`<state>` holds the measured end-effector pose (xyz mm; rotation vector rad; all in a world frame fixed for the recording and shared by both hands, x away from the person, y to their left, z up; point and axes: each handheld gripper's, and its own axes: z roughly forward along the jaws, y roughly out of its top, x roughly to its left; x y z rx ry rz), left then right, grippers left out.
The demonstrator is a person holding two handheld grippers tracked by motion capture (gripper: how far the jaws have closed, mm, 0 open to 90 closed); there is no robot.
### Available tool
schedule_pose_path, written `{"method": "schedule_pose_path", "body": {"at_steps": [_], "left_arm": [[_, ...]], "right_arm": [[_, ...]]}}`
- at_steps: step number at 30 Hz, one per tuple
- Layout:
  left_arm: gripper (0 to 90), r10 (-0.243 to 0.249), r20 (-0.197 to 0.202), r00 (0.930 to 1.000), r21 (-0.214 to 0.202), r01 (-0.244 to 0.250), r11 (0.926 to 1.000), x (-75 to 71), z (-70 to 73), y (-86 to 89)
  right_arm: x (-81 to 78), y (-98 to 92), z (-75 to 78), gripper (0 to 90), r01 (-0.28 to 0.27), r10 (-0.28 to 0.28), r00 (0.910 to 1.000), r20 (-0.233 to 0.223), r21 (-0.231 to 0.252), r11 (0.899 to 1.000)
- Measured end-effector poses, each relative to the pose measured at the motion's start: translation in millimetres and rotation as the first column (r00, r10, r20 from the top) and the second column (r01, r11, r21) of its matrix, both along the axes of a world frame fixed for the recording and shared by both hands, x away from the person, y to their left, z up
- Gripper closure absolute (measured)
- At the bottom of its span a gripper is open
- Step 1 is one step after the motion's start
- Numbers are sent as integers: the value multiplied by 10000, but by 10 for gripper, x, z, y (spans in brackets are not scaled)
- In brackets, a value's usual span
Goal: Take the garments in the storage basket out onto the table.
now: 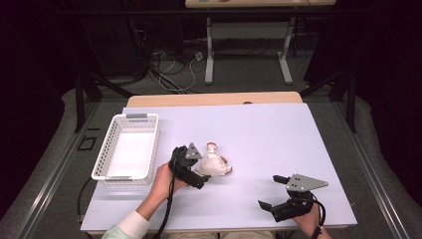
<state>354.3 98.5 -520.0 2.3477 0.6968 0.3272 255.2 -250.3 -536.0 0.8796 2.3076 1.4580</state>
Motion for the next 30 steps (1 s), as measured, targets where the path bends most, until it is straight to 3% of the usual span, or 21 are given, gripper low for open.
{"method": "schedule_pose_path", "body": {"at_steps": [6, 8, 11, 20, 26, 30], "left_arm": [[2, 80, 126, 9999, 28, -81, 10000, -111, -34, 72], [2, 151, 5, 9999, -156, -151, 9998, -144, -54, 100], [2, 196, 83, 9998, -20, -196, 9998, -180, -68, 116], [2, 59, -93, 9999, -420, -63, 9991, -259, -54, 163], [1, 228, -142, 9996, -585, -236, 9980, -303, -76, 192], [0, 40, -351, 9994, -779, -67, 9969, -307, -96, 182]], "right_arm": [[31, 36, -6, 0, -94, 95, 9999, -108, 84, 9999], [49, 55, -8, 0, -127, 131, 9997, -209, 178, 9998], [86, 86, -27, 0, -177, 181, 9994, -283, 155, 9997], [184, 128, -48, 0, -153, 168, 9972, -726, 223, 9996], [299, 205, -36, 0, -148, 166, 9975, -682, 269, 9995], [371, 288, -37, 0, -220, 230, 9969, -748, 147, 9997]]}}
